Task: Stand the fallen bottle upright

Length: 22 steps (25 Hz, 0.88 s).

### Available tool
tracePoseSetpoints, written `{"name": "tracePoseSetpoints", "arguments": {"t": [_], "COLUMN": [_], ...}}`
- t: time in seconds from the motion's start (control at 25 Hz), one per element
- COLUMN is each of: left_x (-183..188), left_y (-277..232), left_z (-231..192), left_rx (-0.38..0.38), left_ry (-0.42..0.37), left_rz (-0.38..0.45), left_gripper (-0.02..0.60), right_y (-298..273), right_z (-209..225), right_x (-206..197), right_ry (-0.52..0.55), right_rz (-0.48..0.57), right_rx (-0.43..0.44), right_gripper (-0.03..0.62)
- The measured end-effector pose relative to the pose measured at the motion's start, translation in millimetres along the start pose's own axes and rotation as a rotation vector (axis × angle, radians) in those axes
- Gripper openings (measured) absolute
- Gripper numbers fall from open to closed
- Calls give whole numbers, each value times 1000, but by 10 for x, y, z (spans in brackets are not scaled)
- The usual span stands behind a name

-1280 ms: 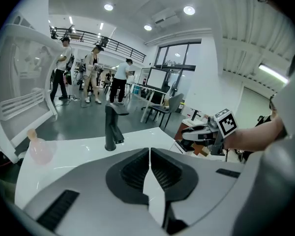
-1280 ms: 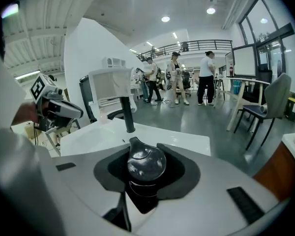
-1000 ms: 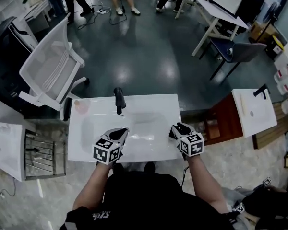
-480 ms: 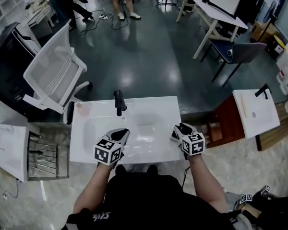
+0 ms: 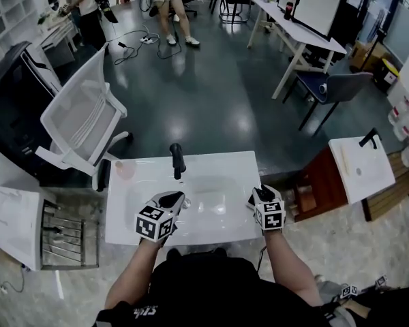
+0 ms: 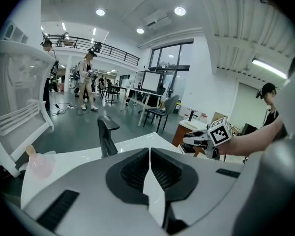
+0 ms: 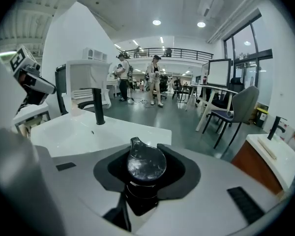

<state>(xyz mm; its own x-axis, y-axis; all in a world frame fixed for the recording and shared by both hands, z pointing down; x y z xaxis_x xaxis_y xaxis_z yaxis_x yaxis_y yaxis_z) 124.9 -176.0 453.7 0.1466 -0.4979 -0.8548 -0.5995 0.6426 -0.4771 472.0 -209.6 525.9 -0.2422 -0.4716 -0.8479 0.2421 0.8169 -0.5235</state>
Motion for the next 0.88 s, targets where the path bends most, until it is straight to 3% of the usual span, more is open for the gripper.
{"name": "tracePoseSetpoints", "arguments": {"t": [0.32,0.88], "left_x": [130,95], "left_y": [93,275], "left_z": [-186,-354], "left_rx": [-37,-52], "left_ry": [-38,-31], "left_rz": [20,48], "left_gripper": [25,25], "right_y": [-78,265], "right_z": [6,3], "right_x": [-21,-4], "right_ry": [-100,-204], "right_rz": [-41,26], "right_rx": [-26,-36], "right_gripper": [135,190]}}
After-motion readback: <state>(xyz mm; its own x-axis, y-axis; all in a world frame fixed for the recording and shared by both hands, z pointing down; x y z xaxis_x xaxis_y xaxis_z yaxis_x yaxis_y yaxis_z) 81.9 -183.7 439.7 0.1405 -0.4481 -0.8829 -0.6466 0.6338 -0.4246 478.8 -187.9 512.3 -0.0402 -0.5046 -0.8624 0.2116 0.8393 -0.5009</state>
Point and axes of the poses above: the fingertips, and each gripper's own axes: y backward along the fingers, z to its right, x out of its top, the point moved 9 cm from there along y, backward along the fingers, and after that the axes turned 2 degrees about z, right-handed, at the moved point
